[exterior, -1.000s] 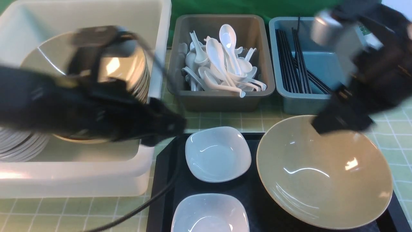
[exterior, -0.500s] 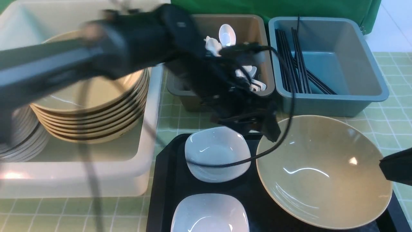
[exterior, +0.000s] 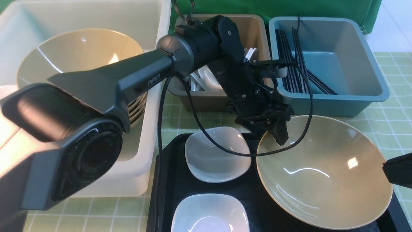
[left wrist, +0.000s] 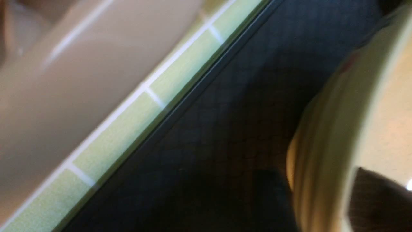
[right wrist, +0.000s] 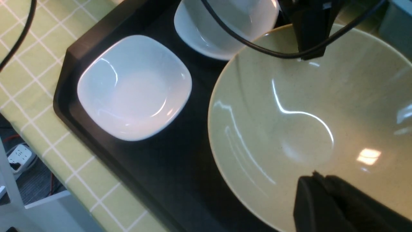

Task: On green table put chopsticks spoon bowls plates into blue grey white boxes.
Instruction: 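Grasp the large bowl on the tray by its rim, then place the tan bowl onto the bowl stack in the left bin with the left gripper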

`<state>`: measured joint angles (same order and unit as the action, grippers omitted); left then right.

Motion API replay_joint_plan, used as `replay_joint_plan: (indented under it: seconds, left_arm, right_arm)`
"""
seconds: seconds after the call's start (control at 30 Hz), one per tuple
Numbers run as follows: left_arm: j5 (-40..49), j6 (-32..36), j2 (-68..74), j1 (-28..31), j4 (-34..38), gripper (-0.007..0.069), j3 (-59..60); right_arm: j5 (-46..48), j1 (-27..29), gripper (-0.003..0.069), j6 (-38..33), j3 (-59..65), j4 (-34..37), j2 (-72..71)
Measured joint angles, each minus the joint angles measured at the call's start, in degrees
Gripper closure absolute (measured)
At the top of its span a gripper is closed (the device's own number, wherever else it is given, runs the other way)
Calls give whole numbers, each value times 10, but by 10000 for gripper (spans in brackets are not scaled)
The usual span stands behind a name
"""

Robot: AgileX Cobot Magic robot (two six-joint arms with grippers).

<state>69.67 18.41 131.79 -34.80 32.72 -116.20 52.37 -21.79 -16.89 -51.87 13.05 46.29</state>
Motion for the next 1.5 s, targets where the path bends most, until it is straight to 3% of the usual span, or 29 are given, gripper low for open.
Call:
replay_joint_plan:
  seconds: [0.03,0.07,0.1,0.2,0.47,0.67,0.9,1.03,1.17,1.2,1.23,1.37,1.5]
  left_arm:
    - [0,0,0,0,0,392,0]
    - [1,1,0,0,3,509,-1]
    - [1,1,0,0,3,550,-1]
    - [2,2,0,1,3,609,-1]
    - [8,5,-29,16,20,608,0]
    - [8,10,-91,62,19,606,0]
    - [13,10,-221,155,36,606,35]
    - [21,10,-325,244,41,606,90]
    - [23,10,-419,376,60,606,175]
    - [23,10,-423,383,62,606,184]
    - [23,13,-446,437,79,606,217]
    - [22,38,-487,552,130,606,309]
    - [19,72,-494,627,170,606,378]
  right_arm:
    - [0,0,635,0,0,0,0]
    - [-2,0,635,0,0,0,0]
    - [-5,0,635,0,0,0,0]
    - [-9,0,635,0,0,0,0]
    - [-11,0,634,-2,0,0,0]
    - [-26,0,632,-8,0,11,0]
    - [-63,0,622,-118,0,128,0]
    - [-73,0,621,-198,-2,201,6]
    - [-61,0,615,-246,-40,239,50]
    - [-60,0,615,-247,-43,241,53]
    - [-56,0,613,-253,-65,247,72]
    - [-63,-9,612,-254,-104,256,118]
    - [-87,-34,612,-254,-114,264,143]
